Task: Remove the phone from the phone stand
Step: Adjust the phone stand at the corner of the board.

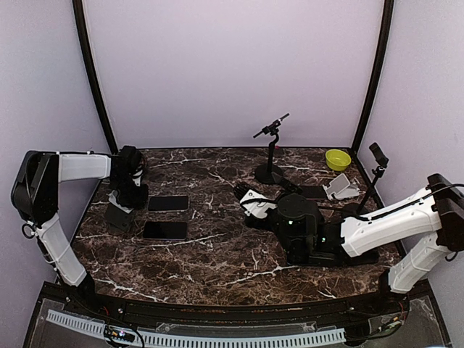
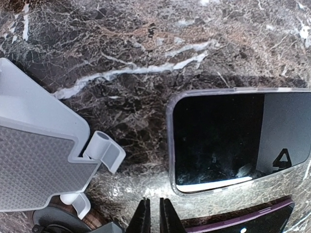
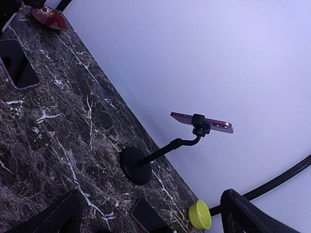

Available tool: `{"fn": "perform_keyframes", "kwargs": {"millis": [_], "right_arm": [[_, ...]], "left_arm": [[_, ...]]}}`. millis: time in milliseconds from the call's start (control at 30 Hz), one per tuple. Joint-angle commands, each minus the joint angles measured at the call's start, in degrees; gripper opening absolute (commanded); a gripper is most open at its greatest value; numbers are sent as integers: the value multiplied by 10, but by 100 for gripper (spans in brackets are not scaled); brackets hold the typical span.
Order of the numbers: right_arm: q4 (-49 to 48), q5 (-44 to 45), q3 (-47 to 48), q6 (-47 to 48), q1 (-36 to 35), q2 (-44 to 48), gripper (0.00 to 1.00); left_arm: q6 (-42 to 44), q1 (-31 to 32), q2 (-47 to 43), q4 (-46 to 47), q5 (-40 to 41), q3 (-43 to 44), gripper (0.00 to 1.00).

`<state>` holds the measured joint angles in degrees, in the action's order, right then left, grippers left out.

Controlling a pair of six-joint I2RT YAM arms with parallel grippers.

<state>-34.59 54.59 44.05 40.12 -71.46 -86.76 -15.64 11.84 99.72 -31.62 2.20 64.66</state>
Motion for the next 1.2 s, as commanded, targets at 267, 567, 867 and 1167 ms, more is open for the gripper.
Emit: {"fn": "perform_keyframes", "kwargs": {"millis": [267,567,867,1167], "right_arm": [[-20,-12,-16,-27,10,22,100],[-39,-3,-33,-24,17,34,100],[-31,-12,-35,-35,23,36,100],[-6,-31,-34,-62,34,52,100]], "left_arm": [[-9,4,25,-16,62,-1,10],[3,7,59,-23,92,41,10],[12,9,89,-13,128,81,9],[34,9,143,-12,152,158,11]]}}
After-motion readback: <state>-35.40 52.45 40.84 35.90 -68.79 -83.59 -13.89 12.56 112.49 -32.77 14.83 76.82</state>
